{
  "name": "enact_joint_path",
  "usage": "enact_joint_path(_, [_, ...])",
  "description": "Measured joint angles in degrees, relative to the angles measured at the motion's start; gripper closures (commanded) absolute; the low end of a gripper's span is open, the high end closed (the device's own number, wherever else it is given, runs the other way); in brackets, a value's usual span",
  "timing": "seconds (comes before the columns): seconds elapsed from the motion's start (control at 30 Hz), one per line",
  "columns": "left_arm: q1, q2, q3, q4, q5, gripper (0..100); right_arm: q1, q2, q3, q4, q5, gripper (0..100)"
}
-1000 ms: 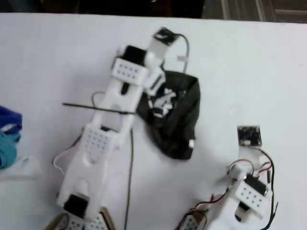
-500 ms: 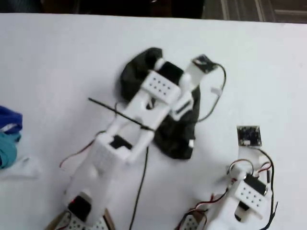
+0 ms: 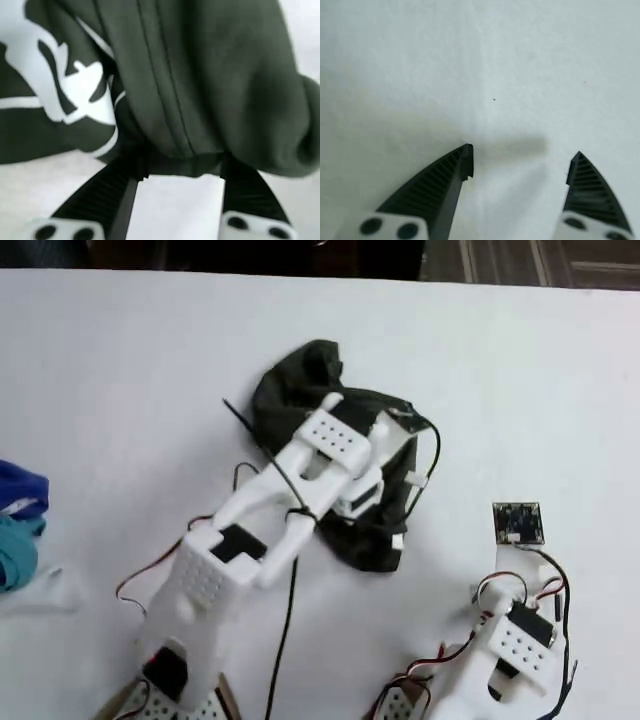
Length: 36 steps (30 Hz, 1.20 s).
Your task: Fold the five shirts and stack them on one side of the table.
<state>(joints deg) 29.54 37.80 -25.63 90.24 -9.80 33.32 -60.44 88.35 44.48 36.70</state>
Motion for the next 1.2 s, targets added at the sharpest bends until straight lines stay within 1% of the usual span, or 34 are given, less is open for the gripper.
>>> enact_joint_path(0.1, [0.0,0.0,0.6,-2.2,-0.1,75,0.0,0.0,0.0,0.0,0.0,69.7])
enact_joint_path(0.53, [0.0,0.0,0.6,-5.8,-0.1,75,0.0,0.0,0.0,0.0,0.0,69.7])
enact_joint_path(0.63, [0.0,-0.3,0.6,-5.7,-0.1,81,0.0,0.0,0.0,0.0,0.0,69.7])
enact_joint_path(0.77, [0.0,-0.4,0.9,-5.3,-0.1,96,0.0,0.0,0.0,0.0,0.0,69.7])
enact_joint_path(0.8, [0.0,-0.4,0.9,-5.3,-0.1,98,0.0,0.0,0.0,0.0,0.0,69.7])
enact_joint_path(0.83, [0.0,-0.4,0.9,-5.3,-0.1,97,0.0,0.0,0.0,0.0,0.0,69.7])
enact_joint_path(1.0, [0.0,-0.4,0.9,-5.2,-0.1,97,0.0,0.0,0.0,0.0,0.0,69.7])
enact_joint_path(1.1, [0.0,-0.4,-1.8,-1.5,-0.1,97,0.0,0.0,0.0,0.0,0.0,69.7])
enact_joint_path(1.2, [0.0,-2.5,-7.3,4.5,0.0,97,0.0,0.0,0.0,0.0,0.0,69.7])
